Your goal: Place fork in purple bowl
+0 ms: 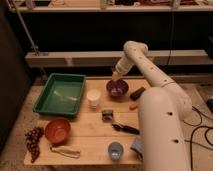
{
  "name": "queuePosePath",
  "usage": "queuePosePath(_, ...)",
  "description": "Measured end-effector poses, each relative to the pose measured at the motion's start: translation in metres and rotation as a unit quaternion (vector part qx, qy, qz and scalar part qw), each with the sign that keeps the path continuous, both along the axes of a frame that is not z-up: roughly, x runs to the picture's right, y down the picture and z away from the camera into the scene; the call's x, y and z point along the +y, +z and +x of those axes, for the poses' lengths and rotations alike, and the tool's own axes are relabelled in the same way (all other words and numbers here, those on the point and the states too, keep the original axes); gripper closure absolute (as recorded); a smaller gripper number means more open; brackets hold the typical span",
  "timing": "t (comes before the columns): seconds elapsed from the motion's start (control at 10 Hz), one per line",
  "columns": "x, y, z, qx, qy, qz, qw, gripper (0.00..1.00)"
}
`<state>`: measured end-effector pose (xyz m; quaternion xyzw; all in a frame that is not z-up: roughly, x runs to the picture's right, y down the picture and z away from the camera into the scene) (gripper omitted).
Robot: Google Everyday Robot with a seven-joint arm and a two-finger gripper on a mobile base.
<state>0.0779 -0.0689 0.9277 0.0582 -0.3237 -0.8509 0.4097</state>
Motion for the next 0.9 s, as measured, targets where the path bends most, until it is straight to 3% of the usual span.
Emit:
queuePosePath(0.3, 0.015, -0.002, -0.003, 0.014, -0.019, -0.017, 0.9996, 0.21)
queuePosePath(0.6, 0.032, -0.014, -0.001, 0.002, -0.025, -0.004, 0.9997, 0.2)
queuePosePath(0.9, 0.034, -0.016, -0.006, -0.004, -0.03, -0.001, 0.9995, 0.2)
